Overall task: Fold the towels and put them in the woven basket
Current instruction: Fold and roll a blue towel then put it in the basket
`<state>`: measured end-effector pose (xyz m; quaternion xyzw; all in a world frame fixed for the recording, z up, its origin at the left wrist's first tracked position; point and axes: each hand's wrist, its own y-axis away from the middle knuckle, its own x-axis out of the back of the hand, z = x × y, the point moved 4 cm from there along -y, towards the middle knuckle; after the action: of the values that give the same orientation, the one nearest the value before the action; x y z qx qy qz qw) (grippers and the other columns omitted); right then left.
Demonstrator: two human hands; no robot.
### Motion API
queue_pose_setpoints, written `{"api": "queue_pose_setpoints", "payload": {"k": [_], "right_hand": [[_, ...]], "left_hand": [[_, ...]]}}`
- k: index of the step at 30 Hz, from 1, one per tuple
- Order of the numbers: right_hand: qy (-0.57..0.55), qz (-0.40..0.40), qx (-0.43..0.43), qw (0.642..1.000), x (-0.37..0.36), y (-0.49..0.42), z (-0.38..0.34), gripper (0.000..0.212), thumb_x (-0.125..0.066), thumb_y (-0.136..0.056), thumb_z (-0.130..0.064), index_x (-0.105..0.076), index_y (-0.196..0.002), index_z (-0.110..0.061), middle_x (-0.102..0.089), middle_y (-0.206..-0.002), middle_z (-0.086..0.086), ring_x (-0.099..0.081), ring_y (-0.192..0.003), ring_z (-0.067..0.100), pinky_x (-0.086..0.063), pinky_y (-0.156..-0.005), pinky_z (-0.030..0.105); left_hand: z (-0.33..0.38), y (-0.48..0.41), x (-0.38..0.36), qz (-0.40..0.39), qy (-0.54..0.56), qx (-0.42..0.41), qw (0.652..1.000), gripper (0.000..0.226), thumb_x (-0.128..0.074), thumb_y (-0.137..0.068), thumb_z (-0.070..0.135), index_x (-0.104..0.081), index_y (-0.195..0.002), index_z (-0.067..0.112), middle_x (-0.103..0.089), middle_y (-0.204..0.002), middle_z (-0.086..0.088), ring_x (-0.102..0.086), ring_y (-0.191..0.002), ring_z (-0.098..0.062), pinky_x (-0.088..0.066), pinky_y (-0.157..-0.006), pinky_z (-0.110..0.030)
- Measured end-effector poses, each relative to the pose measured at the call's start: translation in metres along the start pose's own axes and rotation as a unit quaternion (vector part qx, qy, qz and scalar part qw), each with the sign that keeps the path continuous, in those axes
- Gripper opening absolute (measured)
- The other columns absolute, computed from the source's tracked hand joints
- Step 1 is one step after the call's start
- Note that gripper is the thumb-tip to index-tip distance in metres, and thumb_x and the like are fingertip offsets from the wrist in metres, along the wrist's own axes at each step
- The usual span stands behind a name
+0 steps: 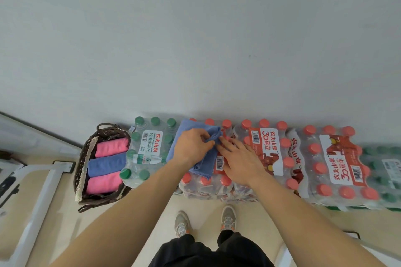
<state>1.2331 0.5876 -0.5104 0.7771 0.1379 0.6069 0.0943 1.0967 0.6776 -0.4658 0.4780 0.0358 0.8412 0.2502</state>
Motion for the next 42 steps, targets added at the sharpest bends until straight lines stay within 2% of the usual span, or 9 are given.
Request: {"api": "queue_pose_setpoints", "payload": {"k": [6, 11, 16, 20, 24, 29, 35, 38, 42], "right_hand": [[-0.013, 0.02, -0.006, 1.0, 0.005, 0.001, 0.001, 0.059, -0.047, -0.095, -0.032, -0.031, -0.152, -0.03, -0.028, -0.16, -0.008, -0.026, -0.145, 0.02, -0.024, -0.118, 0.042], [-0.014, 0.185, -0.033, 0.982, 0.03, -0.004, -0.009, 0.042, -0.053, -0.09, -0.023, -0.054, -0.131, -0.017, -0.056, -0.133, 0.0, -0.053, -0.12, 0.023, -0.047, -0.099, 0.039], [0.008, 0.121, 0.001, 0.993, 0.019, -0.032, -0.034, 0.059, -0.025, -0.098, -0.039, -0.04, -0.148, -0.011, -0.041, -0.153, 0.006, -0.037, -0.141, 0.026, -0.027, -0.116, 0.044], [0.008, 0.05, -0.021, 0.999, -0.004, -0.039, -0.031, 0.068, -0.024, -0.102, -0.049, -0.006, -0.158, -0.014, -0.004, -0.166, 0.005, -0.003, -0.152, 0.023, 0.002, -0.121, 0.046], [0.027, 0.043, -0.031, 0.998, -0.017, -0.042, -0.026, 0.079, -0.007, -0.096, -0.063, 0.002, -0.158, -0.015, 0.005, -0.165, 0.007, 0.002, -0.153, 0.024, 0.0, -0.12, 0.05], [0.045, 0.049, -0.04, 0.997, -0.029, -0.045, -0.023, 0.084, -0.01, -0.095, -0.066, -0.005, -0.158, -0.011, -0.002, -0.165, 0.01, -0.002, -0.153, 0.026, -0.006, -0.121, 0.053], [0.048, 0.038, -0.038, 0.997, -0.028, -0.046, -0.022, 0.083, -0.009, -0.094, -0.065, -0.004, -0.158, -0.011, 0.001, -0.165, 0.01, -0.001, -0.153, 0.026, -0.009, -0.121, 0.054], [0.045, 0.027, -0.029, 0.998, -0.017, -0.046, -0.025, 0.082, -0.016, -0.095, -0.061, -0.002, -0.158, -0.012, 0.0, -0.165, 0.012, 0.0, -0.152, 0.028, -0.004, -0.121, 0.053], [0.017, 0.073, -0.038, 0.996, 0.004, -0.048, -0.046, 0.073, -0.036, -0.098, -0.046, -0.016, -0.155, -0.004, -0.01, -0.164, 0.016, -0.009, -0.152, 0.029, -0.007, -0.122, 0.048]], "left_hand": [[0.005, 0.001, -0.018, -0.023, -0.069, -0.001, 0.997, 0.023, -0.056, -0.089, 0.031, -0.061, -0.069, 0.021, -0.062, -0.06, -0.002, -0.06, -0.059, -0.02, -0.037, -0.045, -0.027], [-0.005, 0.002, -0.023, -0.052, -0.049, -0.022, 0.997, 0.022, -0.056, -0.09, 0.026, -0.068, -0.073, 0.022, -0.07, -0.072, 0.0, -0.063, -0.071, -0.02, -0.052, -0.067, -0.036], [-0.022, 0.007, -0.001, 0.016, 0.04, -0.036, 0.998, 0.025, -0.055, -0.088, 0.011, -0.076, -0.093, 0.021, -0.072, -0.085, 0.007, -0.062, -0.077, -0.012, -0.05, -0.071, -0.023], [-0.04, 0.004, -0.006, 0.136, -0.103, -0.114, 0.979, 0.036, -0.054, -0.087, 0.014, -0.066, -0.121, 0.015, -0.062, -0.129, -0.004, -0.058, -0.116, -0.028, -0.053, -0.088, -0.041], [-0.058, 0.0, -0.036, 0.049, -0.213, -0.125, 0.968, 0.061, -0.019, -0.098, 0.04, -0.027, -0.154, 0.016, -0.02, -0.162, -0.005, -0.017, -0.15, -0.025, -0.029, -0.115, -0.053], [-0.081, -0.004, -0.044, 0.047, -0.21, -0.113, 0.97, 0.064, -0.01, -0.1, 0.054, -0.001, -0.157, 0.026, 0.006, -0.165, 0.0, 0.002, -0.152, -0.021, -0.011, -0.119, -0.049], [-0.078, -0.005, -0.047, 0.029, -0.208, -0.096, 0.973, 0.068, -0.008, -0.099, 0.057, -0.003, -0.157, 0.023, 0.006, -0.164, -0.006, -0.005, -0.15, -0.035, -0.018, -0.12, -0.052], [-0.075, -0.008, -0.039, 0.007, -0.165, -0.062, 0.984, 0.067, -0.025, -0.097, 0.056, -0.013, -0.156, 0.027, 0.002, -0.164, -0.011, -0.017, -0.146, -0.04, -0.025, -0.117, -0.05], [-0.065, -0.019, -0.008, 0.04, -0.056, -0.011, 0.998, 0.046, -0.046, -0.098, 0.029, -0.038, -0.143, 0.025, -0.022, -0.155, -0.014, -0.05, -0.122, -0.039, -0.047, -0.09, -0.044]]}}
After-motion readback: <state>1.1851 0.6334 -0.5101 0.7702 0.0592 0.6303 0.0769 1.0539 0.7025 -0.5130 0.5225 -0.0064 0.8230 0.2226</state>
